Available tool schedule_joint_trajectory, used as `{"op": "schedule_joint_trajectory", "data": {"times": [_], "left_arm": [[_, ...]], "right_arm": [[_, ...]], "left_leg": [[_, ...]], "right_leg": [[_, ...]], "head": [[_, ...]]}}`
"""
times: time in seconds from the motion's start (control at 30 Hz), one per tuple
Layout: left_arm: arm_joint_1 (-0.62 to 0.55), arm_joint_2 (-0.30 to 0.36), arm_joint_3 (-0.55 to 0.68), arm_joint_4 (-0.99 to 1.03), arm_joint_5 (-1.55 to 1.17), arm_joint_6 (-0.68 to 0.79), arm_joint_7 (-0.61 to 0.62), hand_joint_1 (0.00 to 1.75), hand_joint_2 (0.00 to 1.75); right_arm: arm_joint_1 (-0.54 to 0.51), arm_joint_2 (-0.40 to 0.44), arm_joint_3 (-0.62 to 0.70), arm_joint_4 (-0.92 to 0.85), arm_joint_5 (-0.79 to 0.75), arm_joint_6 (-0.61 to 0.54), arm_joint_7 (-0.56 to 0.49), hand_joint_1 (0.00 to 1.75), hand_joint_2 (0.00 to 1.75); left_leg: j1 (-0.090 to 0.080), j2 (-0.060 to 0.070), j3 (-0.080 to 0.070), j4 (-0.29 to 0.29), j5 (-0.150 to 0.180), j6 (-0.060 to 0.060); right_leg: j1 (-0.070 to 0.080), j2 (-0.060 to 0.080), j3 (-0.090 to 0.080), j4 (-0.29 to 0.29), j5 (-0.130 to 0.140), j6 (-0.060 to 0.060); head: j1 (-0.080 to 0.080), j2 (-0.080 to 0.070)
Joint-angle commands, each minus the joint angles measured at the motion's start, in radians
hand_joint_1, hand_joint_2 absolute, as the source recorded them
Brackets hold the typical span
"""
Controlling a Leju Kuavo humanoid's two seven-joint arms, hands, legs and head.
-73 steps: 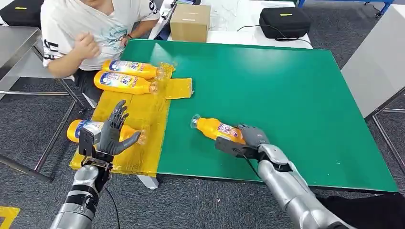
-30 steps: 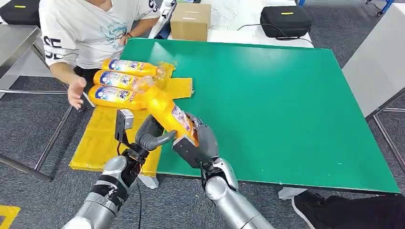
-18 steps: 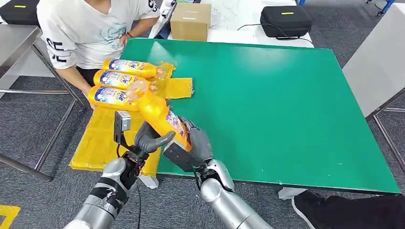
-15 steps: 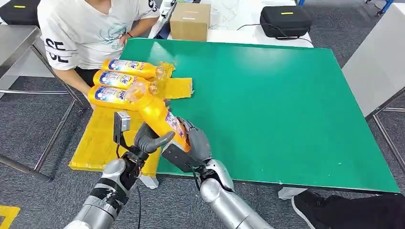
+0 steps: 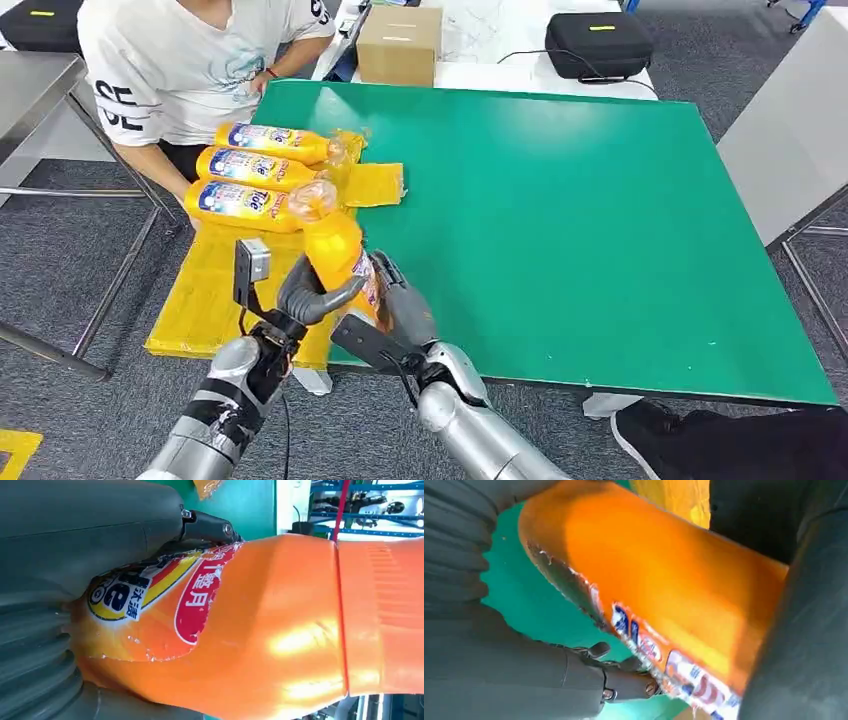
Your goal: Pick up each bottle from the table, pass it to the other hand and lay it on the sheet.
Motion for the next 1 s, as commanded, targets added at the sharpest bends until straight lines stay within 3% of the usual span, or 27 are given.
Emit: {"op": "schedule_joint_trajectory", "data": {"times": [0.03,0.4,0.67,0.8,0.83,0.9,1.0], "left_arm": [[-0.023,0.017,0.006,0.004,0.002,0.001,0.004,1.75,1.75],[-0.021,0.015,0.01,0.001,0.009,-0.002,0.004,1.75,1.75],[-0.015,0.04,0.059,-0.034,-0.033,0.047,-0.033,1.75,1.75],[-0.062,0.089,0.065,0.021,-0.25,0.195,-0.085,1.75,1.75],[-0.106,0.128,0.034,0.087,-0.472,0.407,-0.101,1.75,1.75],[-0.164,0.147,0.093,0.192,-0.499,0.381,-0.14,1.75,1.75],[-0.181,0.152,0.241,0.234,-0.343,0.229,-0.157,1.75,1.75]], "right_arm": [[-0.015,-0.031,-0.014,0.013,-0.005,0.001,0.0,0.0,1.75],[-0.012,-0.029,-0.018,0.011,-0.004,-0.007,0.001,0.0,1.75],[0.015,-0.044,-0.113,-0.073,-0.079,-0.012,-0.041,0.0,1.75],[0.061,-0.067,-0.173,-0.22,-0.125,-0.055,-0.077,0.0,1.75],[0.091,-0.067,-0.225,-0.313,-0.195,-0.101,-0.146,0.0,1.75],[0.12,-0.097,-0.244,-0.432,-0.211,-0.092,-0.115,0.0,1.75],[0.132,-0.117,-0.273,-0.471,-0.241,-0.073,-0.096,0.0,1.75]], "left_leg": [[0.0,-0.001,0.003,-0.001,-0.001,-0.001],[0.001,-0.001,0.005,0.0,-0.002,-0.001],[0.001,-0.001,0.006,0.0,-0.003,-0.001],[0.001,0.0,0.005,0.0,-0.002,-0.001],[0.001,-0.001,0.003,0.0,-0.001,-0.001],[0.001,-0.003,0.004,0.0,-0.002,-0.001],[0.001,-0.002,0.004,0.0,-0.001,-0.001]], "right_leg": [[0.0,-0.001,0.004,-0.001,-0.001,-0.001],[0.001,-0.001,0.005,0.0,-0.003,-0.001],[0.001,-0.001,0.006,0.0,-0.003,-0.001],[0.001,0.0,0.005,0.0,-0.003,-0.002],[0.001,-0.001,0.003,0.0,-0.002,-0.001],[0.001,-0.003,0.004,0.001,-0.003,-0.002],[0.001,-0.002,0.004,0.0,-0.002,-0.002]], "head": [[0.0,0.0],[0.0,0.0],[0.0,0.0],[0.0,0.0],[0.0,0.0],[0.0,0.0],[0.0,0.0]]}}
